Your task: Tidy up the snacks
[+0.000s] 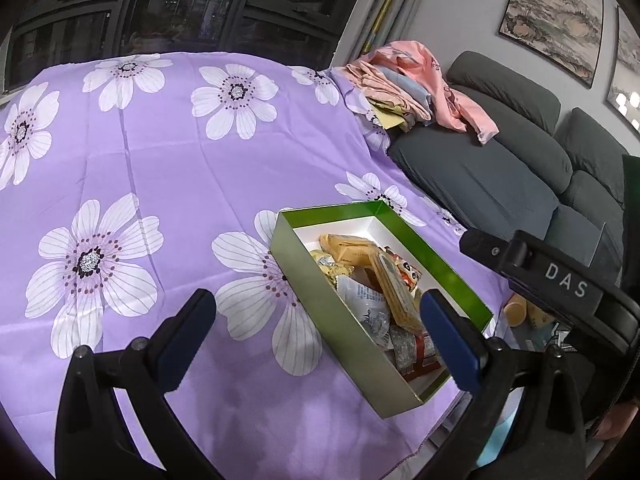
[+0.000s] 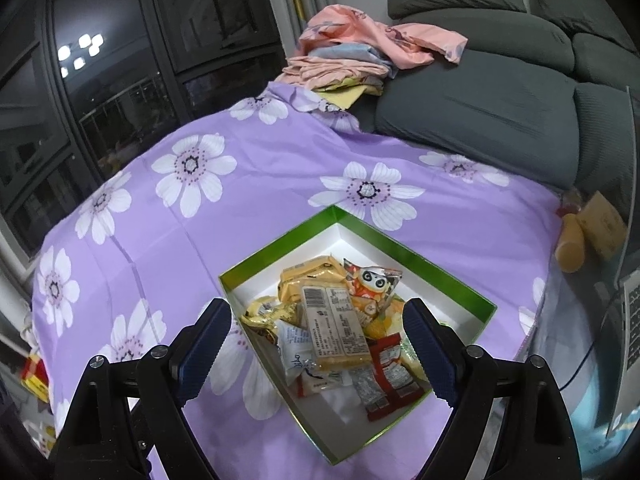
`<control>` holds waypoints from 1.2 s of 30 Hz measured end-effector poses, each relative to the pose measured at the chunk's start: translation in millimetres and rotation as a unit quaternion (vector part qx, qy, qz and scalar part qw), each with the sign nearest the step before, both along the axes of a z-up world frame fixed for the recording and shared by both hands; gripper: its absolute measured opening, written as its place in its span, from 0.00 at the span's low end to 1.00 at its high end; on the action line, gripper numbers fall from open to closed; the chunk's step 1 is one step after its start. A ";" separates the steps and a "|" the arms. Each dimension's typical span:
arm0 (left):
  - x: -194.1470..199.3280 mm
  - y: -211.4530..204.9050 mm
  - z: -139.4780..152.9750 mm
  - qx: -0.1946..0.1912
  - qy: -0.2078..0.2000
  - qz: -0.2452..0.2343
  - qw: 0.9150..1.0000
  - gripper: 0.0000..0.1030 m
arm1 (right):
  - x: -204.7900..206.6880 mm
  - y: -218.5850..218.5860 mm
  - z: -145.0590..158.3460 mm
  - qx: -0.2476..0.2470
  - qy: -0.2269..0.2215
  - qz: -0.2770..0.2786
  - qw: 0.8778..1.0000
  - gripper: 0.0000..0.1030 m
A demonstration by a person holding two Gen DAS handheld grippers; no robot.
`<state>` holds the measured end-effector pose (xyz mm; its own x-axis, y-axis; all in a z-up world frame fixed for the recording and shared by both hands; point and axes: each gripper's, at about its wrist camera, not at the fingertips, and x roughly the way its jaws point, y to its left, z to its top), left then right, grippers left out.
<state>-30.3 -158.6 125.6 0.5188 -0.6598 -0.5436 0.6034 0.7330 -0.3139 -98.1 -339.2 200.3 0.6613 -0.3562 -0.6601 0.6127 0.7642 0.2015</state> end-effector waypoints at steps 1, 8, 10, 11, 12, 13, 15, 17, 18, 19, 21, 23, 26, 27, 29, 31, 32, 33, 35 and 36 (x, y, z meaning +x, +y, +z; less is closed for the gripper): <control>0.1 -0.2 0.6 0.000 0.000 -0.002 1.000 0.99 | -0.7 0.1 0.6 -0.003 0.002 -0.004 1.000 0.85; 0.0 -2.6 -1.6 0.004 0.009 -0.012 1.000 0.99 | -1.3 0.6 1.4 -0.007 0.005 -0.010 1.000 0.85; 0.0 -2.9 -1.6 0.001 0.012 -0.018 1.000 0.99 | -1.8 1.0 1.5 -0.009 0.006 -0.013 1.000 0.85; -1.1 -3.1 -1.1 0.000 0.012 -0.020 1.000 0.99 | -2.3 1.5 1.4 -0.010 0.007 -0.014 1.000 0.85; -1.6 -3.4 -0.7 0.000 0.011 -0.021 1.000 0.99 | -2.8 1.9 1.3 -0.011 0.007 -0.015 1.000 0.85; -2.0 -3.5 -0.5 0.002 0.010 -0.022 1.000 0.99 | -2.9 1.5 1.0 -0.012 0.008 -0.015 1.000 0.85; -1.8 -3.6 -0.3 0.002 0.009 -0.025 1.000 0.99 | -2.4 0.9 1.2 -0.015 0.010 -0.020 1.000 0.85; -3.3 -4.7 -0.8 0.002 0.010 -0.029 1.000 0.99 | -2.4 -0.1 1.4 -0.018 0.014 -0.026 0.999 0.85; -3.6 -5.0 -1.1 0.002 0.010 -0.030 0.999 0.99 | -2.5 -0.2 1.7 -0.020 0.016 -0.029 0.999 0.85; -4.1 -5.5 -1.2 0.001 0.010 -0.032 0.999 0.99 | -3.1 -0.1 1.7 -0.022 0.017 -0.032 0.999 0.85; -4.4 -6.1 -1.5 0.001 0.011 -0.036 0.999 0.99 | -3.8 -1.1 2.6 -0.022 0.018 -0.036 0.999 0.85; -5.2 -7.1 -1.6 0.002 0.011 -0.039 0.999 0.99 | -4.2 -1.7 2.5 -0.022 0.018 -0.036 0.999 0.85; -5.9 -7.9 -1.3 0.002 0.011 -0.039 0.999 0.99 | -4.4 -1.8 2.3 -0.023 0.019 -0.035 0.999 0.85; -6.3 -8.2 -1.3 0.002 0.011 -0.040 0.999 0.99 | -4.6 -1.7 2.3 -0.023 0.019 -0.035 0.999 0.85; -6.5 -8.3 -1.6 0.001 0.013 -0.040 0.999 0.99 | -4.9 -1.0 2.6 -0.022 0.019 -0.035 0.999 0.85; -6.2 -8.5 -1.7 0.000 0.016 -0.042 0.999 0.99 | -5.1 -1.7 2.9 -0.023 0.019 -0.036 0.999 0.85; -6.5 -8.6 -1.7 -0.001 0.016 -0.043 0.999 0.99 | -5.9 -2.4 3.0 -0.024 0.019 -0.038 0.999 0.85; -6.3 -8.6 -1.7 -0.001 0.016 -0.045 0.999 0.99 | -6.3 -3.0 3.0 -0.024 0.019 -0.039 0.999 0.85; -7.0 -8.9 -1.7 0.001 0.015 -0.046 0.999 0.99 | -7.2 -4.4 3.5 -0.026 0.019 -0.040 0.999 0.85; -7.2 -8.9 -1.7 0.002 0.014 -0.047 0.999 0.99 | -7.1 -5.4 3.5 -0.027 0.019 -0.041 0.999 0.85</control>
<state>-37.5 -167.5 123.9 0.4386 -0.7034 -0.5594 0.6609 0.6742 -0.3296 -105.2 -344.6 203.9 0.6032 -0.4434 -0.6630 0.6796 0.7208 0.1362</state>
